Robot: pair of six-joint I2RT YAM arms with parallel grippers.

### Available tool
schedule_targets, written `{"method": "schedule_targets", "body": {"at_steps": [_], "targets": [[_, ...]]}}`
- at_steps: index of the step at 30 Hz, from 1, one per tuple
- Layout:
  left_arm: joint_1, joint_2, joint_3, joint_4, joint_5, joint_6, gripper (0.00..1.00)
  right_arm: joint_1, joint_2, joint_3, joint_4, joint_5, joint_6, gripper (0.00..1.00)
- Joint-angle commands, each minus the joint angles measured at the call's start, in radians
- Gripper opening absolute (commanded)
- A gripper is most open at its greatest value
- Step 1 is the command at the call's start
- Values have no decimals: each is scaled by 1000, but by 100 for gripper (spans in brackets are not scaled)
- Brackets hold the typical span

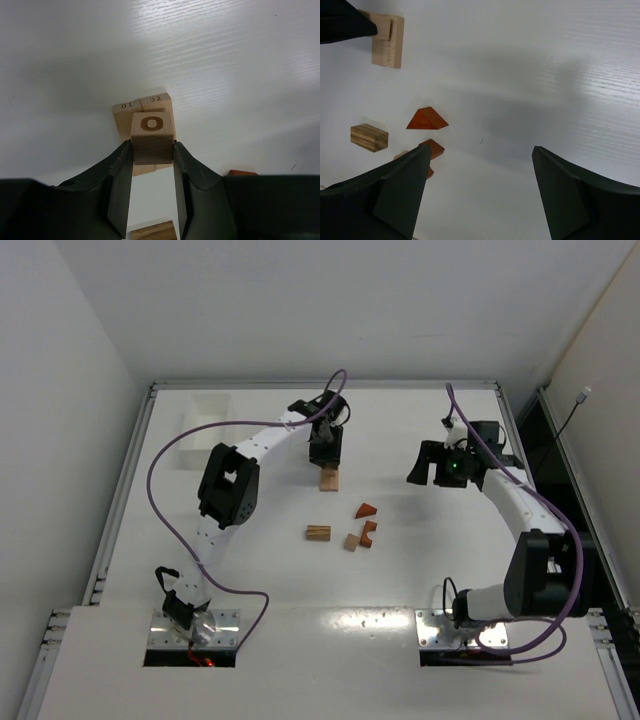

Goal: Build the wood block tower

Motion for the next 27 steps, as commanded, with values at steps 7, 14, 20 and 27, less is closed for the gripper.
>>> {"method": "schedule_targets", "body": {"at_steps": [7,14,20,27], "targets": [[-9,10,12,15,-22,-18,6,5,1,42,26,-21,9,80],[-9,10,2,15,-37,-18,6,5,10,42,36,-21,9,80],[1,10,-7,15,-3,-18,15,5,10,51,36,-12,9,80],[1,19,-7,15,-3,-18,26,5,10,51,36,-12,9,80]]}}
